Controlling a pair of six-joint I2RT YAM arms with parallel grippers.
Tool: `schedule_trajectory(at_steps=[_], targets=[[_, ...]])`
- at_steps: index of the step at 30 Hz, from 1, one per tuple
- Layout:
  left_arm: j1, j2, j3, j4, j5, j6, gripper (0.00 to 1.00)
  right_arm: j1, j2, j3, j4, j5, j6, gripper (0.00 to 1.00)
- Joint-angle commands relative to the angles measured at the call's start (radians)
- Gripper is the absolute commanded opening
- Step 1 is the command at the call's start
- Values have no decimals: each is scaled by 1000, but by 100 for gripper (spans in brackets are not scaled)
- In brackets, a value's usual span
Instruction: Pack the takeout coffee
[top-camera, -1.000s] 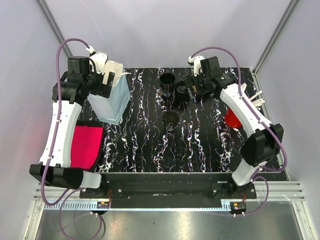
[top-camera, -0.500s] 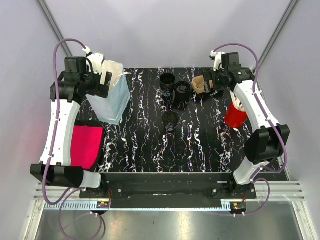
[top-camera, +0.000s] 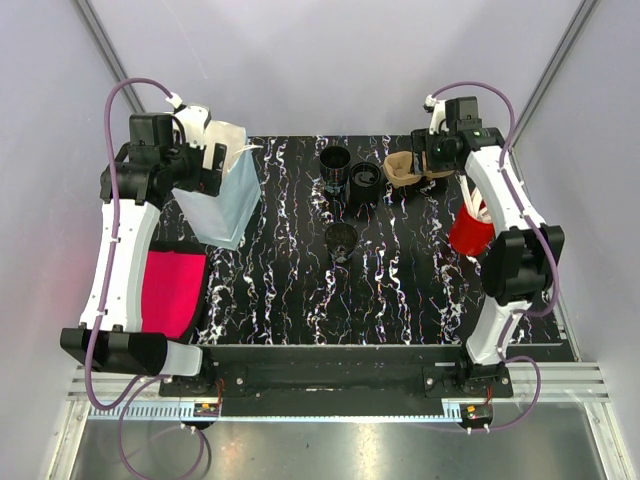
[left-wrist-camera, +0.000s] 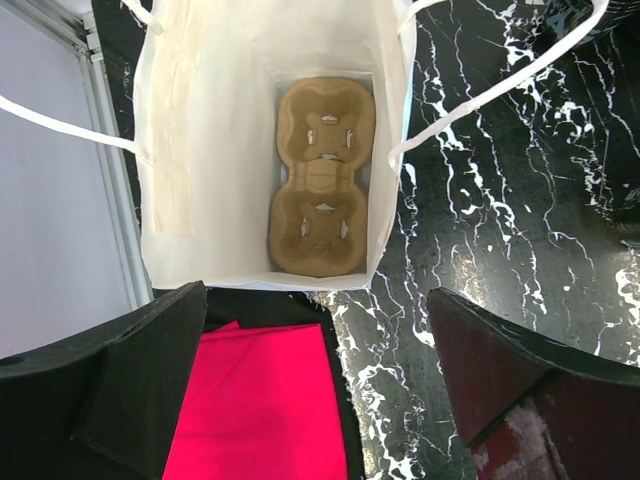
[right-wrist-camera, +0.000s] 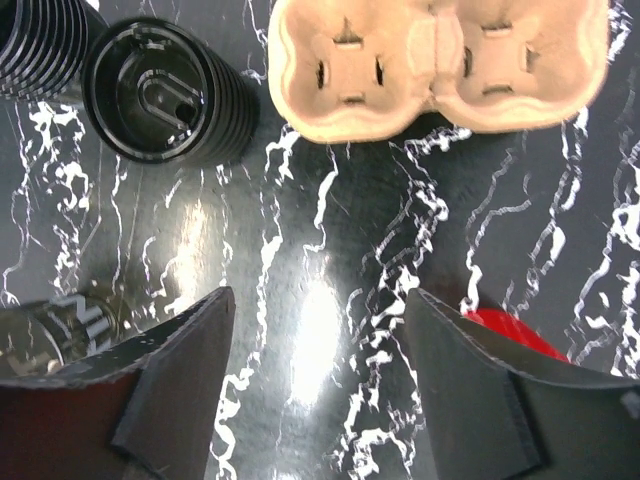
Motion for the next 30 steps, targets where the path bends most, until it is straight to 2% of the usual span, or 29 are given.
schedule_trajectory(at_steps=[1,7,10,22,30], targets=[[4,-38,-5,43,41,-19,99,-1,61,96,25,-49,41,71],[4,-60,-28,59,96,-16,99,2,136,133,40,-168,127,58],[4,-69,-39,63,130,-17,99,16,184,168,40,-177,150,56],[1,-119,-88,73,332,-3,99,97,336,323,31,-76,182,52],[3,-121,-103,78,361,-2,99,131,420,435,2,10,168,47]])
